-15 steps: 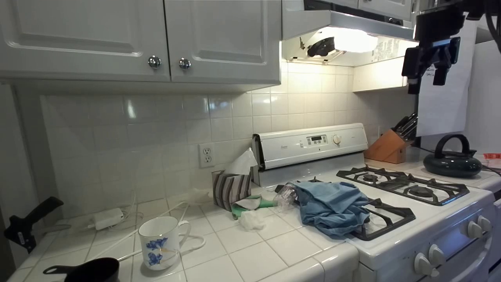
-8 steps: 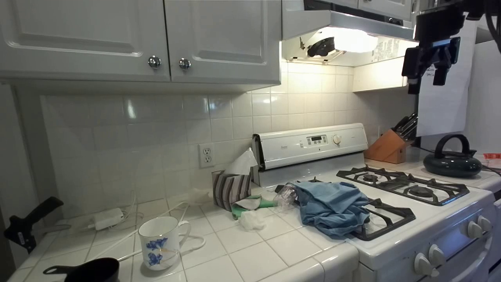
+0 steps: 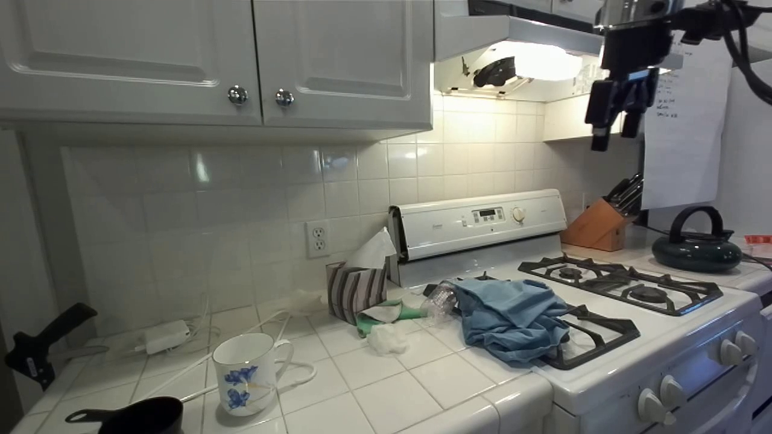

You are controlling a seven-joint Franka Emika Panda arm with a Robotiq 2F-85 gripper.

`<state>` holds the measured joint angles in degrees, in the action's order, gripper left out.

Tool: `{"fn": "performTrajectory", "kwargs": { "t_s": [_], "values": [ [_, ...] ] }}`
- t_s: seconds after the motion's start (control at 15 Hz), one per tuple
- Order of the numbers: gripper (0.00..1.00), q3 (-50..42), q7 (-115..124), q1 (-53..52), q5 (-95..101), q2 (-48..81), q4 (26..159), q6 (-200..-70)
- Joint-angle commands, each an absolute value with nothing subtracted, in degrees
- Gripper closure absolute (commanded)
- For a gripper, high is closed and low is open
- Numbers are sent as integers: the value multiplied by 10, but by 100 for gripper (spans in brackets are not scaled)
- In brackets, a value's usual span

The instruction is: Hang the white hanger on the right upper cabinet door.

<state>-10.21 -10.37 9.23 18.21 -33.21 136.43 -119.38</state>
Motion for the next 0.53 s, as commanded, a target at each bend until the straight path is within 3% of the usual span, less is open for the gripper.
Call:
{"fn": "performTrajectory", "kwargs": {
  "t_s": [0.0, 0.47],
  "values": [
    [0, -81, -143, 33, 153, -281, 1360, -1232],
    [0, -5, -191, -72, 131, -171, 1369, -1314]
  ]
}}
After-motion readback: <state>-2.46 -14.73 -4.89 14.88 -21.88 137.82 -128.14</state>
